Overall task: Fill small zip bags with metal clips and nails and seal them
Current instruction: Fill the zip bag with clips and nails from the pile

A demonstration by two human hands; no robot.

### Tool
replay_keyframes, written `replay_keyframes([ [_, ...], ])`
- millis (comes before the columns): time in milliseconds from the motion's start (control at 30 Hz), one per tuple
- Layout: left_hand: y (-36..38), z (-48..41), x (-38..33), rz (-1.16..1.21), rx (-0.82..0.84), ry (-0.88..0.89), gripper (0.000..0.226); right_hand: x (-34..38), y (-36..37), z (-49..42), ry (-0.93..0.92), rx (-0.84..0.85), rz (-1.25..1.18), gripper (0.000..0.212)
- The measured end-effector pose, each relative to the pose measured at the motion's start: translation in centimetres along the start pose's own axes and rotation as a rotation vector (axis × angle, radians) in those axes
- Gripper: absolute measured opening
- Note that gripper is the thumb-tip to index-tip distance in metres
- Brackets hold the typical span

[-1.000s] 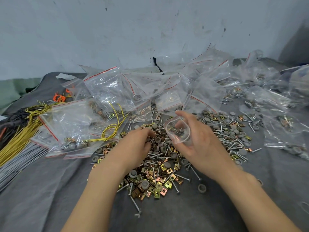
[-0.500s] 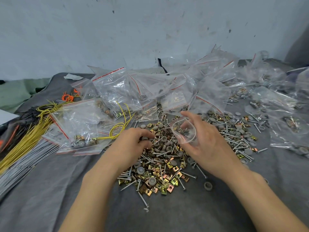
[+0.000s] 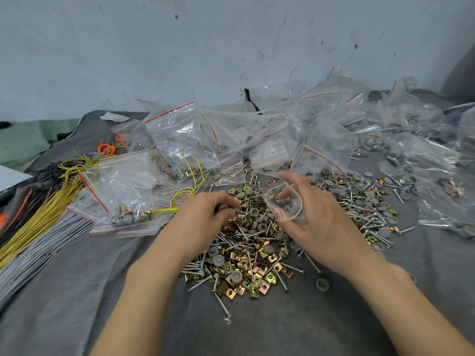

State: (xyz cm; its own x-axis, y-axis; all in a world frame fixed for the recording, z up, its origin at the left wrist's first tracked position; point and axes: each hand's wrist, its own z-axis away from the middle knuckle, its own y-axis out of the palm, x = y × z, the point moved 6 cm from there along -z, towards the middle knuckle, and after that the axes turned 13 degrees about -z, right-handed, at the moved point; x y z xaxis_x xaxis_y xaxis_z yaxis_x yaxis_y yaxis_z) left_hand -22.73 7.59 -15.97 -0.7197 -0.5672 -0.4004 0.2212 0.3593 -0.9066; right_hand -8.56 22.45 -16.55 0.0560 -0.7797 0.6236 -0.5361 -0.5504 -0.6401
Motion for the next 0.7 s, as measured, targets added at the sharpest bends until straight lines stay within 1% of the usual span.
replay_keyframes([
  [167, 0.0, 0.0, 0.1, 0.001, -0.03, -0.008, 0.013, 0.0, 0.0, 0.0, 0.0, 0.009, 0.001, 0.066],
  [400, 0.3, 0.1, -0.5, -0.014, -0.015, 0.029, 0.011, 0.0, 0.1, 0.1, 0.008, 0.02, 0.006, 0.066],
  [533, -0.1, 0.2, -0.9, 0.055, -0.061, 0.022, 0.007, 0.1, 0.1, 0.2, -0.004, 0.027, 0.01, 0.066],
  [700, -2.0, 0.4, -3.5, 0.228, -0.175, 0.098, 0.015, 0.2, 0.1, 0.1, -0.001, 0.02, 0.007, 0.068],
])
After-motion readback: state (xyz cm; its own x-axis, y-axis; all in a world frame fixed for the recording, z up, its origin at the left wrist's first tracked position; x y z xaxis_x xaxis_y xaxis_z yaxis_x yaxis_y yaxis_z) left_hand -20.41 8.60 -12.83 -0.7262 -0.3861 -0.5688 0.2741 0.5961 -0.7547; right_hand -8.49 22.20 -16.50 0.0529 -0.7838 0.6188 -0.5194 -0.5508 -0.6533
